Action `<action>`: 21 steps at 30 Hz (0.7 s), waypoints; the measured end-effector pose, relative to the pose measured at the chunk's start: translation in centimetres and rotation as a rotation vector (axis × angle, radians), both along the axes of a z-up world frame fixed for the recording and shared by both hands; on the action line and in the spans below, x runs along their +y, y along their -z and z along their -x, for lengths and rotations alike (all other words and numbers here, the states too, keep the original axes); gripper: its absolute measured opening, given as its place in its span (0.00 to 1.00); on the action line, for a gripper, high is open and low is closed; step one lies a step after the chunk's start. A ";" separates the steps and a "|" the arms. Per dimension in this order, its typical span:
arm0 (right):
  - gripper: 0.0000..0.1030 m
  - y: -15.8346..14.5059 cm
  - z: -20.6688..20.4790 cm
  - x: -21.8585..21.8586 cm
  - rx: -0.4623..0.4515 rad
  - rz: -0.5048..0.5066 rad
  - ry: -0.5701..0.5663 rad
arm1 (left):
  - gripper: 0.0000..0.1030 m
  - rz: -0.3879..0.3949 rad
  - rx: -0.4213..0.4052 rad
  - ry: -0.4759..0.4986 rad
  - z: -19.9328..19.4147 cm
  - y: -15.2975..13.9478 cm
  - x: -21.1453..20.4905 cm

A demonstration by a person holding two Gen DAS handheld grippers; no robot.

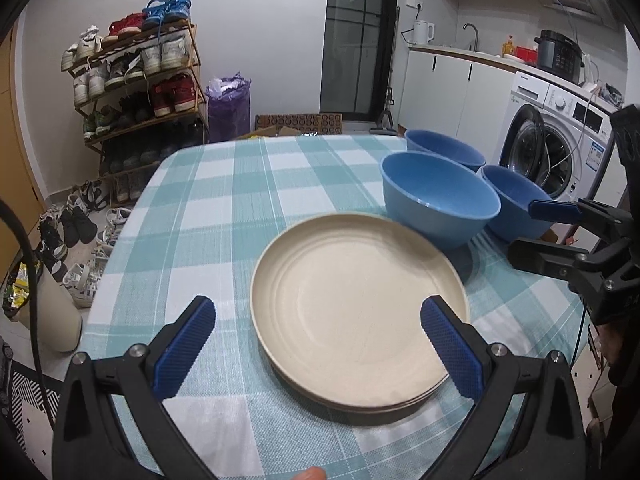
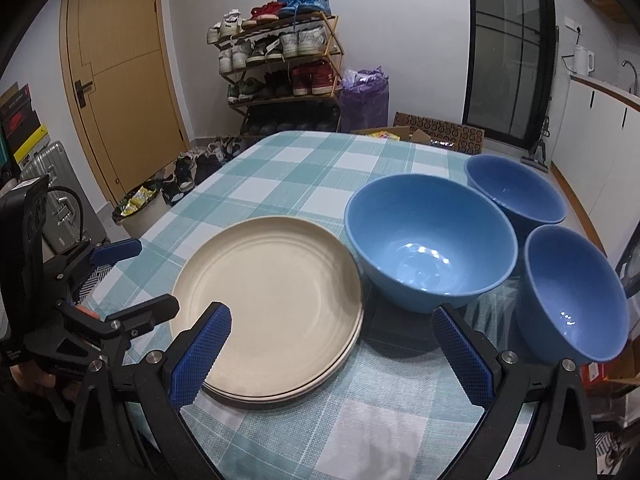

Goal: Organize plates and bowls
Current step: 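Move both open tools toward the blue bowls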

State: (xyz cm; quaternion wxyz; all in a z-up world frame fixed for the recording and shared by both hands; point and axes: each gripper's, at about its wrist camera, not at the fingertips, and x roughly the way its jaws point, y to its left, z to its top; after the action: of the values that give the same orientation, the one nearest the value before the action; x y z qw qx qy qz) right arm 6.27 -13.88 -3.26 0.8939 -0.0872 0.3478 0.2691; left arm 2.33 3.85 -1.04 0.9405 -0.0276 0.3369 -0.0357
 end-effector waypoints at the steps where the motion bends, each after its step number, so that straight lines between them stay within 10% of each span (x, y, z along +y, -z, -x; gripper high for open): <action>1: 0.99 -0.3 0.1 -0.4 -0.008 -0.004 0.004 | 1.00 -0.006 -0.008 0.001 0.0 -0.4 -0.2; 21: 0.99 -7.9 2.0 -11.0 -0.128 -0.106 0.123 | 1.00 -0.009 -0.129 0.061 -2.4 -7.1 -6.2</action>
State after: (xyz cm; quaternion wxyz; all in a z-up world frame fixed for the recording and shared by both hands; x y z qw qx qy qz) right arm 4.25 -24.87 4.66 0.9324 -0.0350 0.2801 0.2256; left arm 4.71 -2.37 6.04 0.9589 -0.0109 0.2762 -0.0644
